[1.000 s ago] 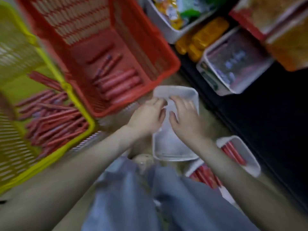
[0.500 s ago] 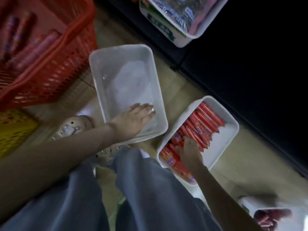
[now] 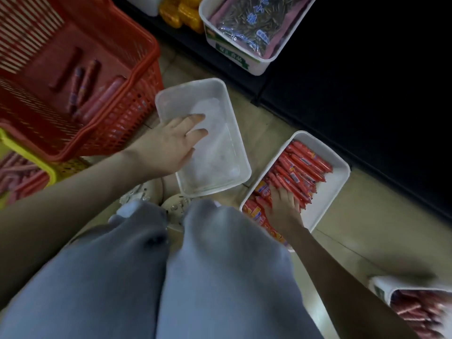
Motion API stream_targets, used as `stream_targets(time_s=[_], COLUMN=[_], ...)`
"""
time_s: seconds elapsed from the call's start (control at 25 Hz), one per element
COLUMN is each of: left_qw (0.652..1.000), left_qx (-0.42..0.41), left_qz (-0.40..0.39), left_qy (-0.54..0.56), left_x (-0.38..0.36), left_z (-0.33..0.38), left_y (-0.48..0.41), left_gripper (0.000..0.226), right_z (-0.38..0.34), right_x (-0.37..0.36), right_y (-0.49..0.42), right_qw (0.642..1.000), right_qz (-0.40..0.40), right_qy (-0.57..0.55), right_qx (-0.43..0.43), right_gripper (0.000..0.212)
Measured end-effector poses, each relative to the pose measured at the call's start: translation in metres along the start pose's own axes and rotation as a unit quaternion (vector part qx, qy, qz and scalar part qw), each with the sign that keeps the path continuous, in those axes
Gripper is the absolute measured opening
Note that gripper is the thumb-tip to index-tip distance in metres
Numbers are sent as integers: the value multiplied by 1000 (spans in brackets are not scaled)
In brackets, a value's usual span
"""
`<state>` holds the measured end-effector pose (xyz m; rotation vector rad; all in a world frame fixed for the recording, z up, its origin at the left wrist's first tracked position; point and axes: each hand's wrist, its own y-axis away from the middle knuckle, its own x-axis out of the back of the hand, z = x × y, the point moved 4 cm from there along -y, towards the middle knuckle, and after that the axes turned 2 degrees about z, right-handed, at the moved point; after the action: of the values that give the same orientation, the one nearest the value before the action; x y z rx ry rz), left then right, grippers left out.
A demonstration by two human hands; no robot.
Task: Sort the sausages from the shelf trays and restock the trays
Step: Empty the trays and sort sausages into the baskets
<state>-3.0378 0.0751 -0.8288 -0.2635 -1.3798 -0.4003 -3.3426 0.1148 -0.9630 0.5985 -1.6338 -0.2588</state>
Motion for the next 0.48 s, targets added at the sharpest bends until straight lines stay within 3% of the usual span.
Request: stream_targets(time_s=[0.12,0.28,0.48], left_qw=[1000,998,999], left_qx=[-12,-32,-25], left_qz=[16,49,0], left_qy=[-22,-36,-26], left_x=[42,98,82], left_z=[18,52,81], left_y=[2,-9,-36], left_gripper=[40,39,45], right_z=[-4,12,43], right_x=[29,71,78], right_y=[30,57,63], right_qw=[998,996,995], right_qz=[49,83,85], right_qy=[19,11,-24], right_qx=[27,-16,-42], right_gripper=[65,72,81])
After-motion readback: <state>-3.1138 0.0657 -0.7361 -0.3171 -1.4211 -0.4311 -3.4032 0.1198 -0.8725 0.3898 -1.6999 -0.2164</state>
